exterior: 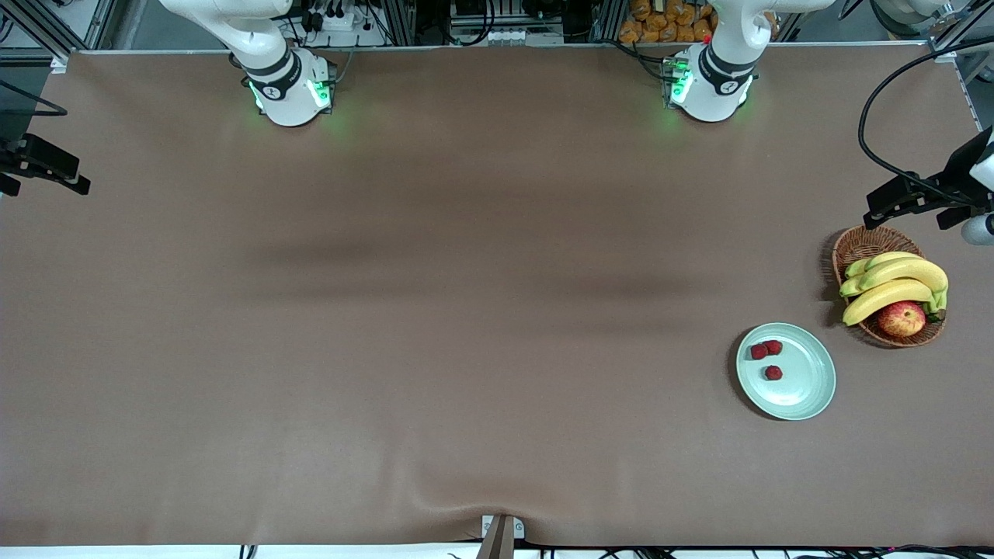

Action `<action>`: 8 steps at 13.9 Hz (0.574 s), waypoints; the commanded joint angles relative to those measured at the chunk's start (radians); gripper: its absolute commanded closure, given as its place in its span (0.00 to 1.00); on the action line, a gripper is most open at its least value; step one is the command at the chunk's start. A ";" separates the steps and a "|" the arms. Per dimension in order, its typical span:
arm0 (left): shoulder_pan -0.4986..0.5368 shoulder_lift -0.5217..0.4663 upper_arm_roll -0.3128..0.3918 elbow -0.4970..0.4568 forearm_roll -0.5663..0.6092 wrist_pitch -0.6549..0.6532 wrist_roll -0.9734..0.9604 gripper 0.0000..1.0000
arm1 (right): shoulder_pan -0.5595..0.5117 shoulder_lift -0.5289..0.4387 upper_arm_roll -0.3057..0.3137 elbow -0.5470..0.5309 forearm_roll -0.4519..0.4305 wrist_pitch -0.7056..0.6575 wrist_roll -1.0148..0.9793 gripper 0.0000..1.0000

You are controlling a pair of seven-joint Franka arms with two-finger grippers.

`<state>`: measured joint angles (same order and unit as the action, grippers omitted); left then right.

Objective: Collect all strawberries into plate

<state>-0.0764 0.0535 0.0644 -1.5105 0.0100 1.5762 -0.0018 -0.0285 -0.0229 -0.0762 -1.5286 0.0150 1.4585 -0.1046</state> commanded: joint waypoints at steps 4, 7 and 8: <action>0.007 0.003 0.003 0.006 -0.015 0.002 -0.010 0.00 | -0.008 0.006 0.010 0.016 -0.012 -0.015 0.013 0.00; 0.023 0.005 -0.003 0.006 -0.015 0.002 -0.009 0.00 | -0.008 0.006 0.010 0.016 -0.012 -0.015 0.014 0.00; 0.026 0.005 -0.005 0.006 -0.015 0.002 -0.009 0.00 | -0.008 0.006 0.010 0.016 -0.012 -0.015 0.014 0.00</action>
<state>-0.0687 0.0567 0.0681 -1.5105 0.0100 1.5762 -0.0018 -0.0285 -0.0228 -0.0761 -1.5286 0.0150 1.4584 -0.1046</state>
